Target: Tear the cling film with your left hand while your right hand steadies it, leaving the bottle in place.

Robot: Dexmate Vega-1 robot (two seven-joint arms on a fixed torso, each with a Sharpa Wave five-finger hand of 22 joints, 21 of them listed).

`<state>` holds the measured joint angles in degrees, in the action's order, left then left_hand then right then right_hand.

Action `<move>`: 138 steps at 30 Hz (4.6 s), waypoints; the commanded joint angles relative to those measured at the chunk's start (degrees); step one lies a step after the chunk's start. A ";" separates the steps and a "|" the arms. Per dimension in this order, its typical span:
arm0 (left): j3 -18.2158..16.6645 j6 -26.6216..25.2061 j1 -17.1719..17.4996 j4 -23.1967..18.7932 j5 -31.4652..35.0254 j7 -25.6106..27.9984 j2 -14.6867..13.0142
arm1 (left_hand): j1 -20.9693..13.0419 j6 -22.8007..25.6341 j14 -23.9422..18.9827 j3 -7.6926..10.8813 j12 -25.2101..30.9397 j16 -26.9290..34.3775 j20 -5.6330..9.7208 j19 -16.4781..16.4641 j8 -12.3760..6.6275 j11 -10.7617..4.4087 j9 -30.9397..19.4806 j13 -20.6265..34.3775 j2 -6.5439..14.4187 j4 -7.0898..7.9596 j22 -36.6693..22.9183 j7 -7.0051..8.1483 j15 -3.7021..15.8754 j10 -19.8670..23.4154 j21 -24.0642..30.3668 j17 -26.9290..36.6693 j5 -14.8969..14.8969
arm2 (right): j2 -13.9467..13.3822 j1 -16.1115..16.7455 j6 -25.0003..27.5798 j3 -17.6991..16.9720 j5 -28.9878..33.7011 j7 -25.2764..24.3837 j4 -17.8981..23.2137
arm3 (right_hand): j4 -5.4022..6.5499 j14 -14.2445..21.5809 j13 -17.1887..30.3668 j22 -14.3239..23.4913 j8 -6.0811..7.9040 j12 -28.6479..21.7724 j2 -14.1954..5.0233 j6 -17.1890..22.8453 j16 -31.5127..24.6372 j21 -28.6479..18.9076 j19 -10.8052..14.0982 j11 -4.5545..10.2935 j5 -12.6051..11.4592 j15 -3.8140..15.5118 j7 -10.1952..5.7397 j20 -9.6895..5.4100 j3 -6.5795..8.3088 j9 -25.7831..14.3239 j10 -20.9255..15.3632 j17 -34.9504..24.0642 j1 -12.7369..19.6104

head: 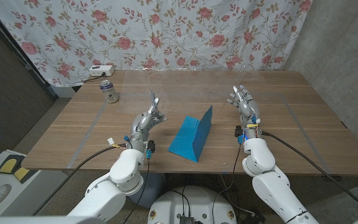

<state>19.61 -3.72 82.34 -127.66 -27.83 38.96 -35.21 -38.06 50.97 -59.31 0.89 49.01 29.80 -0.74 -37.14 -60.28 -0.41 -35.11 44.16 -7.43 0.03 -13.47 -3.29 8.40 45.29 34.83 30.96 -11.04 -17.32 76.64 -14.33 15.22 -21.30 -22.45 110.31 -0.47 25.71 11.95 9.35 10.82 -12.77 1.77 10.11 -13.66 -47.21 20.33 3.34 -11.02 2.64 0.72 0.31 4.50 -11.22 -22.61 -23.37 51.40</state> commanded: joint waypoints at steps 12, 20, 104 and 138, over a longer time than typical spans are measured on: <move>-2.60 -9.51 -0.83 -3.28 -1.22 -11.03 -9.15 | 12.50 -0.69 2.04 -9.67 -0.26 -0.52 -2.29 0.91 1.65 -2.12 -0.01 0.03 -3.45 4.90 1.37 -5.44 -3.34 3.31 -1.83 2.10 -3.58 | 0.11 -1.45 1.97 -1.36 -0.61 1.79 -0.01 | -0.48 -0.61 0.18 -0.05 0.16 -0.05 -0.21 -0.14 -0.18 0.98 -0.33 -0.07 -0.26 2.32 0.03 0.72 0.23 -0.06 0.49 0.23 -0.12; -3.29 -13.59 -1.26 -5.59 -4.01 -15.19 -13.89 | 21.38 -1.47 3.03 -18.18 -0.86 -1.11 -3.11 1.18 4.18 -0.65 0.72 -1.11 -2.96 7.84 2.04 -7.10 -4.78 2.59 -3.55 1.70 -7.96 | -0.72 -1.30 2.95 -1.88 0.50 1.87 0.22 | -0.56 -0.89 0.17 -0.05 0.06 0.08 -0.29 -0.45 -0.07 1.51 -0.54 0.00 -0.23 1.84 -0.16 1.01 0.17 -0.06 0.90 0.42 -0.25; -6.87 -9.94 6.45 -10.18 3.05 -15.69 -18.12 | 29.04 -0.24 0.68 -20.93 -0.17 0.32 -2.43 -1.13 6.51 -0.55 -1.89 -2.20 -2.41 6.71 1.84 -6.32 -4.47 4.36 -5.26 1.00 -17.40 | -28.18 -19.06 47.61 17.23 32.80 -8.08 11.09 | -3.93 -7.32 1.92 -0.09 0.96 -2.50 -1.21 0.10 1.96 12.37 0.73 1.35 -0.47 0.40 -1.97 5.74 -0.18 -0.11 -1.65 5.68 -0.08; -7.23 -9.29 8.26 -10.58 3.64 -15.88 -16.95 | 28.25 0.25 0.37 -20.80 0.26 0.69 -2.37 -1.46 7.43 -0.30 -2.17 -1.91 -2.09 6.07 1.74 -5.83 -4.35 4.56 -5.85 0.91 -18.64 | -28.95 -28.63 54.00 27.57 38.09 -5.10 6.67 | -4.46 -12.09 1.74 -0.09 0.45 -1.12 -1.45 -0.69 2.77 15.81 0.43 0.08 -0.59 1.62 -1.79 4.40 -0.32 -0.15 1.70 7.03 -0.40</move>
<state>12.64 -13.18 89.85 -137.98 -24.37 22.97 -52.42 -10.76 50.97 -58.55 -1.69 48.96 29.96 -3.07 -38.08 -53.14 0.59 -37.28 42.08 -7.79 -2.29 -11.61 -3.30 3.89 48.12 29.02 31.75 -29.07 -46.45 51.42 38.37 39.12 15.00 -28.77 118.81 -4.51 14.08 13.55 9.08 11.42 -14.11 0.50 9.71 -10.99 -31.89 20.92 3.50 -11.24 2.31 -1.11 4.79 4.12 -11.23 -21.33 -16.26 50.91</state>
